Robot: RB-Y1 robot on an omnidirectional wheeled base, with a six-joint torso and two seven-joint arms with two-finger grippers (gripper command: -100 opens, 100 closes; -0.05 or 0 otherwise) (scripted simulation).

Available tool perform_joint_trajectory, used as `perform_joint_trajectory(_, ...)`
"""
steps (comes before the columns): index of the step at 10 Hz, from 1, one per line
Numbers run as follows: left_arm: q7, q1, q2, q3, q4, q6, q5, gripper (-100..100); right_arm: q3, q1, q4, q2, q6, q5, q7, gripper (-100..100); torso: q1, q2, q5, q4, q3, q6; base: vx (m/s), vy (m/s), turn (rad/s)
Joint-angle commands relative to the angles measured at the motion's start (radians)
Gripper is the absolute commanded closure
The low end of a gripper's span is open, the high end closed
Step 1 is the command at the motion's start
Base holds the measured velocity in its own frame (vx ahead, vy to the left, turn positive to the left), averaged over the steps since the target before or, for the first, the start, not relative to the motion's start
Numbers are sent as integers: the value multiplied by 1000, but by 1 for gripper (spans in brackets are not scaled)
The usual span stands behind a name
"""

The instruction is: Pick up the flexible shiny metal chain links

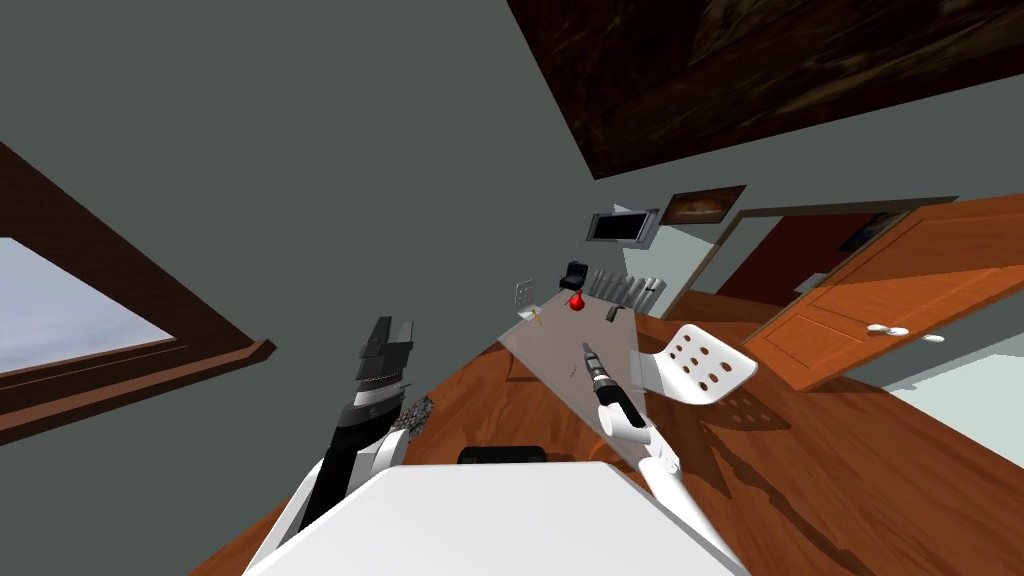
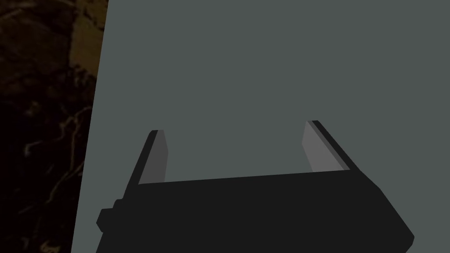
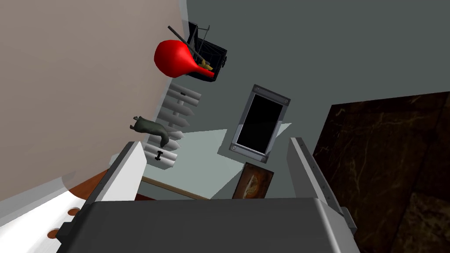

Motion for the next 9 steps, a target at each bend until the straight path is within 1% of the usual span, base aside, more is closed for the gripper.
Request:
perform_joint_trajectory(1, 0, 0, 0, 0, 0, 0, 0, 0, -3, -10, 29, -4, 11, 2, 5, -100, 0, 0, 0, 0, 0, 0, 2, 4, 116)
perform_joint_trajectory(2, 0, 0, 0, 0, 0, 0, 0, 0, -15, -22, 60, -11, 39, 4, 15, -100, 0, 0, 0, 0, 0, 1, 11, -5, 149)
perform_joint_trajectory(4, 0, 0, 0, 0, 0, 0, 0, 0, -29, -37, 97, -19, 74, 8, 26, -100, -1, 0, 0, 0, 0, 1, 5, -2, 101)
perform_joint_trajectory(5, 0, 0, 0, 0, 0, 0, 0, 0, -29, -37, 97, -19, 74, 8, 26, -100, -1, 0, 0, 0, 0, 1, 14, -14, 92)
perform_joint_trajectory(6, 0, 0, 0, 0, 0, 0, 0, 0, -37, -45, 119, -24, 94, 10, 32, -100, -1, -1, 0, 0, 0, 1, 12, -12, 115)
perform_joint_trajectory(9, 0, 0, 0, 0, 0, 0, 0, 0, -37, -45, 119, -24, 94, 10, 32, -100, -1, 0, 0, 0, 0, 1, 11, -12, 18)
